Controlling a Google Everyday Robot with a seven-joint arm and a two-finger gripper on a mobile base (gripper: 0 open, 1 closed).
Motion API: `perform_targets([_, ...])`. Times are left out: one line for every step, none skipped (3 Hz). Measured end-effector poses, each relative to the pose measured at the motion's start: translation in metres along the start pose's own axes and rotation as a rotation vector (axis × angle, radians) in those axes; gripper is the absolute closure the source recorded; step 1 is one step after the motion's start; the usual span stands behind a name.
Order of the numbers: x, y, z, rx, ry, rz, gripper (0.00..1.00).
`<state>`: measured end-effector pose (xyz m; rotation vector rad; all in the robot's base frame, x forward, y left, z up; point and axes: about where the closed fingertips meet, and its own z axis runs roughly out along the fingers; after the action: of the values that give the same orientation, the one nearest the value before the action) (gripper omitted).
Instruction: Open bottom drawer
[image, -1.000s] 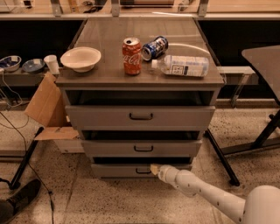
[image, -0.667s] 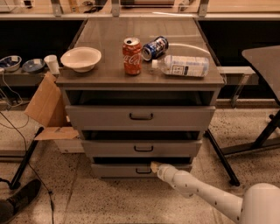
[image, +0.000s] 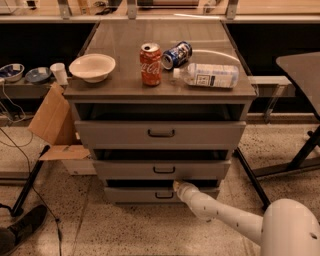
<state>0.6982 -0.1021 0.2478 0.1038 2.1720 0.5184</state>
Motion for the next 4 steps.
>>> perform_targets([-0.007, -0.003, 0.012, 0.044, -0.016, 0.001, 1.0])
perform_targets([-0.009, -0.004, 0.023, 0.088, -0.011, -0.017, 1.0])
perform_targets([0.011, -0.012, 0.033, 0.134, 0.051, -0.029, 1.0])
perform_targets([0.026, -0.02, 0.035, 0.166, 0.094, -0.032, 1.0])
